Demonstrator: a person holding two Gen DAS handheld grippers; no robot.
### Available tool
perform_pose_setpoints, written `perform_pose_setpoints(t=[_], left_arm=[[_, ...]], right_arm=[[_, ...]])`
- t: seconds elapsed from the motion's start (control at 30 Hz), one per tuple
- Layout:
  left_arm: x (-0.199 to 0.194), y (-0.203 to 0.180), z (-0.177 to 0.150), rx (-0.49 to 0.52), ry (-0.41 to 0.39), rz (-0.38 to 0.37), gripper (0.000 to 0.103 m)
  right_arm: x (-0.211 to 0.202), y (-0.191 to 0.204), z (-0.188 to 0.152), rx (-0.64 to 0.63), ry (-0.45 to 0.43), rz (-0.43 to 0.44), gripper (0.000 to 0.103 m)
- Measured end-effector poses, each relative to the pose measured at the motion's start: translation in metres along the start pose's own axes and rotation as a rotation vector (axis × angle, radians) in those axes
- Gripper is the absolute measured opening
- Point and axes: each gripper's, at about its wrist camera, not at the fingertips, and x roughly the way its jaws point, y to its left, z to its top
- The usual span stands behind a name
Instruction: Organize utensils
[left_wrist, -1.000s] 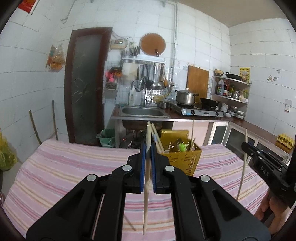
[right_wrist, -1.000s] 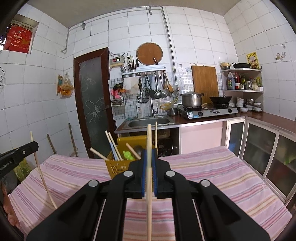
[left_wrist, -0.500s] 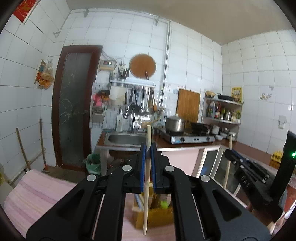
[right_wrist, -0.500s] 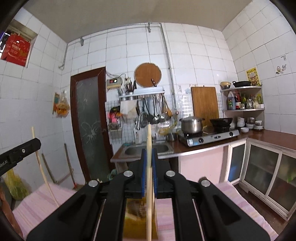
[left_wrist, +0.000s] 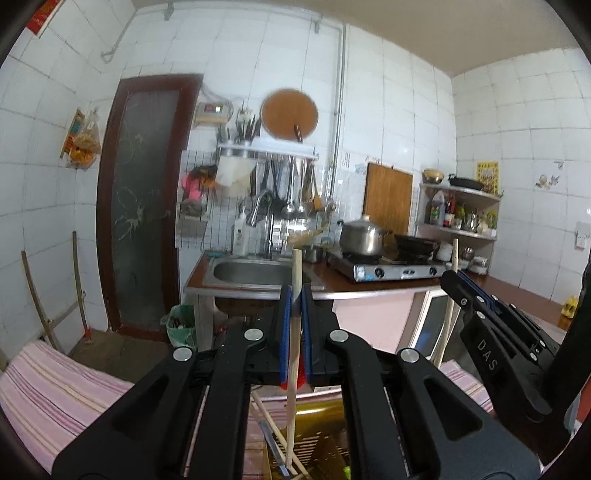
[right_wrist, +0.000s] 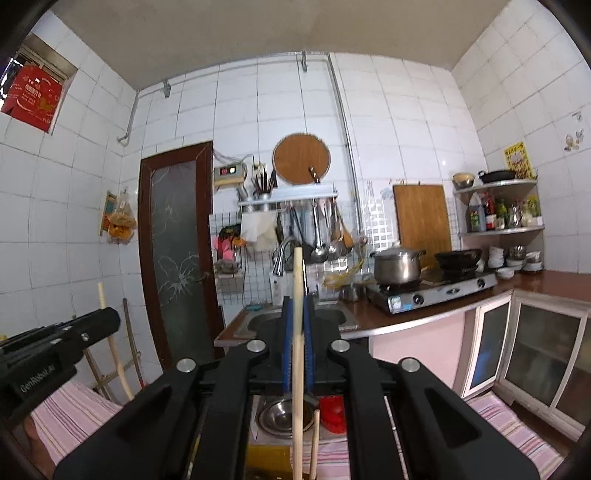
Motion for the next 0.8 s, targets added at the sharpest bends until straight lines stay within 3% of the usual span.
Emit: perform_pose_setpoints(t=[0.17,0.33,0.37,0.4,0.43,0.47,0.53,0.7,0.8], left_arm=[[0.019,0.003,-0.030,0.031,0.047,0.027,0.004],[-0.002,0.012,-0.030,0.017,0.076,0.032,0.007],[-0.008,0.013,-0.028,0.015,0.087,0.033,0.011],[-0.014,0.015,-0.026,0.015,0.097,0.033,0.025],[-0.022,0.018,-0.023,0.012,0.101,0.039,0.044],[-0.036,0.024,-0.020,0.007,0.094,0.056,0.053],[-0.057,0.031,-0.018,0.003,0.090,0.084,0.075],[-0.125,0.051,-0.031,-0.008,0.108,0.123,0.098],[-0.166,0.058,-0.054,0.013,0.110,0.171,0.098]], right_arm=[[0.008,-0.001,-0.033,-0.027,0.053,0.022,0.006],[0.000,-0.005,-0.039,-0.047,0.153,0.013,0.008],[-0.005,-0.005,-0.037,-0.059,0.165,0.002,0.014],[-0.009,-0.005,-0.034,-0.065,0.175,-0.009,0.023],[-0.018,-0.006,-0.030,-0.066,0.189,-0.021,0.047],[-0.028,-0.007,-0.027,-0.061,0.195,-0.026,0.060],[-0.050,-0.007,-0.022,-0.071,0.201,-0.041,0.060],[-0.116,-0.002,-0.030,-0.100,0.245,-0.058,0.081],[-0.154,0.006,-0.044,-0.130,0.250,-0.074,0.092]])
